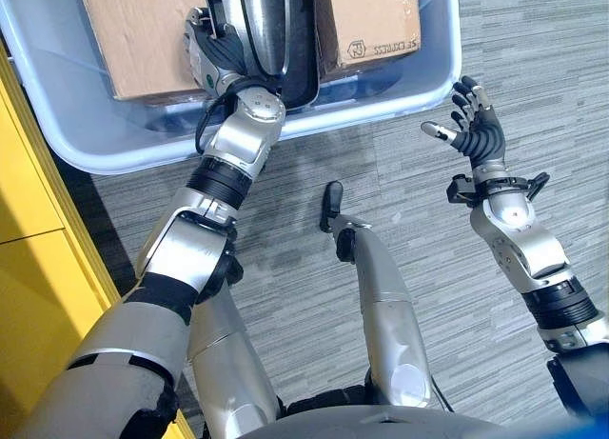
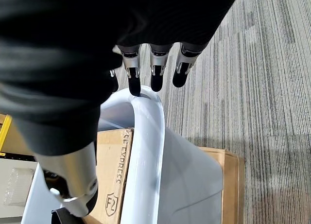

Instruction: Move parts from the plastic box to the shelf.

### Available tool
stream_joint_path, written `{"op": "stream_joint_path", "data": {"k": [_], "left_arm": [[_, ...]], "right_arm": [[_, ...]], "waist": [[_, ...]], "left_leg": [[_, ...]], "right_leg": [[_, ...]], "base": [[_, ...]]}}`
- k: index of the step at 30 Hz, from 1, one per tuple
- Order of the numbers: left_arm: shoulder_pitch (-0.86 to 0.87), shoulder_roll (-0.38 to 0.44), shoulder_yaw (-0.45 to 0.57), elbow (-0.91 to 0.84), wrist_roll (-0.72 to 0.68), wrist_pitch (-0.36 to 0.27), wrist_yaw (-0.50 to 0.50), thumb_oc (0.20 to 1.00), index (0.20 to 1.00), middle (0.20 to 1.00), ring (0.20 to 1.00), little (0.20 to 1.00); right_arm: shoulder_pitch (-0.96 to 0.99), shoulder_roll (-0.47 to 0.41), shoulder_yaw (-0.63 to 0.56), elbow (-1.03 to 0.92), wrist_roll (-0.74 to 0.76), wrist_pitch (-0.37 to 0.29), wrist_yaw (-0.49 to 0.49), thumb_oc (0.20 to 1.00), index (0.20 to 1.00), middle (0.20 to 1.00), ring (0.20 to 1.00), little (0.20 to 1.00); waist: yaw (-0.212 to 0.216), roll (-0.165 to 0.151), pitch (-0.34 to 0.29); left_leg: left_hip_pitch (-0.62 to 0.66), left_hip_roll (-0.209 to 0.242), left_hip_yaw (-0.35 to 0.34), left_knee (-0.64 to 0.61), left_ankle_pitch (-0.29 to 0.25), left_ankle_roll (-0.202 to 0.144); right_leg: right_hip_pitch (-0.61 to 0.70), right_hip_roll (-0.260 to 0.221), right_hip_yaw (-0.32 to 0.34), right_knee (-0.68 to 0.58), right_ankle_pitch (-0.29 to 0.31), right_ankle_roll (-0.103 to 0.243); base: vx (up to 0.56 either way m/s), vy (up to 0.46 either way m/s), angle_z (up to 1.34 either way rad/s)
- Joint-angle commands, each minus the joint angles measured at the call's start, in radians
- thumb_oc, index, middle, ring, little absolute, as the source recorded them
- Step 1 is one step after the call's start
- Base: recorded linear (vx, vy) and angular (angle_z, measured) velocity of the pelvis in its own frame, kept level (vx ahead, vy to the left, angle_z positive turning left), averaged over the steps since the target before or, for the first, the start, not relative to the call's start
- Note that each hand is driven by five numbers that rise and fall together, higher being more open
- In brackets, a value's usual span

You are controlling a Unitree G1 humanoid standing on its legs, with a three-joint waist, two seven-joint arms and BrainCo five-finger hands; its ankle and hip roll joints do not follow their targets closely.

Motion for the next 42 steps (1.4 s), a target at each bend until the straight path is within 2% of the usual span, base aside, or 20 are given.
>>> {"op": "stream_joint_path", "data": {"k": [1, 6, 10, 14, 15, 19, 21, 26, 29, 32, 35, 42], "left_arm": [[0.179, -0.106, -0.035, 0.128, -0.023, 0.059, -0.049, 0.2, 0.2, 0.2, 0.2, 0.2], [0.176, -0.11, -0.045, 0.132, -0.045, 0.081, -0.017, 0.2, 0.2, 0.2, 0.2, 0.2], [0.145, -0.116, -0.046, 0.133, -0.028, 0.067, 0.003, 0.2, 0.2, 0.2, 0.2, 0.2], [0.136, -0.114, -0.048, 0.099, 0.02, -0.012, 0.015, 0.2, 0.2, 0.2, 0.2, 0.2], [0.133, -0.112, -0.043, 0.08, 0.041, -0.055, 0.019, 0.2, 0.2, 0.2, 0.2, 0.2], [0.139, -0.091, -0.023, -0.006, 0.135, -0.166, 0.081, 0.2, 0.2, 0.2, 0.2, 0.2], [0.158, -0.073, 0.011, -0.056, 0.199, -0.223, 0.115, 0.2, 0.2, 0.2, 0.2, 0.2], [0.207, -0.014, 0.087, -0.162, 0.268, -0.302, 0.131, 0.2, 0.2, 0.2, 0.2, 0.2], [0.23, 0.023, 0.129, -0.217, 0.328, -0.344, 0.142, 0.2, 0.2, 0.2, 0.2, 0.2], [0.243, 0.082, 0.185, -0.297, 0.362, -0.373, 0.14, 0.2, 0.2, 0.2, 0.2, 0.2], [0.261, 0.108, 0.217, -0.346, 0.378, -0.391, 0.155, 0.2, 0.2, 0.2, 0.2, 0.2], [0.228, 0.198, 0.253, -0.376, 0.364, -0.386, 0.182, 0.2, 0.2, 0.2, 0.2, 0.2]], "right_arm": [[-0.016, -0.033, -0.068, -0.06, 0.021, -0.044, -0.034, 1.0, 1.0, 1.0, 1.0, 1.0], [-0.009, -0.027, -0.071, -0.059, 0.042, -0.054, -0.049, 1.0, 1.0, 1.0, 1.0, 1.0], [-0.016, -0.018, -0.066, -0.047, 0.043, -0.054, -0.043, 1.0, 1.0, 1.0, 1.0, 1.0], [-0.01, -0.013, -0.066, -0.054, 0.046, -0.05, -0.041, 1.0, 1.0, 1.0, 1.0, 1.0], [-0.007, -0.009, -0.068, -0.057, 0.048, -0.048, -0.036, 1.0, 1.0, 1.0, 1.0, 1.0], [0.021, 0.009, -0.073, -0.063, 0.026, -0.049, -0.014, 1.0, 1.0, 1.0, 1.0, 1.0], [0.04, 0.021, -0.076, -0.071, -0.036, -0.048, -0.012, 1.0, 1.0, 1.0, 1.0, 1.0], [0.082, 0.035, -0.096, -0.087, -0.051, -0.088, 0.014, 1.0, 1.0, 1.0, 1.0, 1.0], [0.096, 0.034, -0.107, -0.095, -0.055, -0.09, 0.025, 1.0, 1.0, 1.0, 1.0, 1.0], [0.138, 0.03, -0.125, -0.108, -0.062, -0.085, 0.062, 1.0, 1.0, 1.0, 1.0, 1.0], [0.178, 0.032, -0.127, -0.115, -0.074, -0.093, 0.077, 1.0, 1.0, 1.0, 1.0, 1.0], [0.247, 0.013, -0.138, -0.13, -0.087, -0.154, 0.11, 1.0, 1.0, 1.0, 1.0, 1.0]], "waist": [[-0.034, -0.009, 0.014], [-0.038, -0.012, 0.014], [-0.044, -0.015, 0.014], [-0.046, -0.012, 0.014], [-0.046, -0.01, 0.014], [-0.041, 0.011, 0.014], [-0.032, 0.03, 0.014], [-0.008, 0.062, 0.014], [0.0, 0.075, 0.014], [0.002, 0.106, 0.014], [-0.001, 0.126, 0.014], [-0.028, 0.153, 0.001]], "left_leg": [[-0.019, 0.033, -0.036, 0.114, -0.072, -0.11], [-0.019, 0.038, -0.036, 0.114, -0.069, -0.113], [-0.01, 0.043, -0.031, 0.115, -0.069, -0.112], [0.012, 0.044, -0.023, 0.105, -0.066, -0.113], [0.023, 0.044, -0.019, 0.097, -0.064, -0.113], [0.08, 0.029, -0.006, 0.05, -0.053, -0.112], [0.119, 0.022, 0.004, 0.019, -0.044, -0.111], [0.214, 0.006, 0.021, -0.036, -0.037, -0.107], [0.278, -0.001, 0.032, -0.066, -0.033, -0.106], [0.377, -0.012, 0.052, -0.102, -0.032, -0.099], [0.446, -0.025, 0.063, -0.128, -0.033, -0.091], [0.583, -0.037, 0.089, -0.162, -0.037, -0.084]], "right_leg": [[-0.01, 0.022, -0.033, -0.033, 0.071, 0.084], [-0.012, 0.022, -0.03, -0.025, 0.071, 0.084], [-0.006, 0.024, -0.028, -0.024, 0.069, 0.081], [0.011, 0.028, -0.023, -0.027, 0.065, 0.078], [0.021, 0.03, -0.021, -0.03, 0.063, 0.077], [0.068, 0.032, -0.008, -0.048, 0.055, 0.074], [0.098, 0.031, -0.002, -0.056, 0.047, 0.071], [0.174, 0.02, -0.003, -0.069, 0.027, 0.071], [0.225, 0.016, 0.0, -0.077, 0.017, 0.071], [0.3, 0.012, 0.01, -0.082, -0.005, 0.069], [0.36, 0.014, 0.017, -0.089, -0.019, 0.068], [0.486, 0.007, 0.031, -0.124, -0.033, 0.058]], "base": [[0.0, 0.0, 0.0], [0.0, 0.0, 0.01], [0.0, 0.0, 0.0], [0.0, 0.002, -0.01], [-0.02, 0.018, -0.04], [-0.02, 0.031, -0.03], [-0.02, 0.06, -0.05], [-0.01, 0.031, -0.01], [-0.02, 0.052, 0.04], [0.0, 0.104, 0.04], [0.01, 0.072, -0.02], [0.03, 0.063, -0.06]]}}
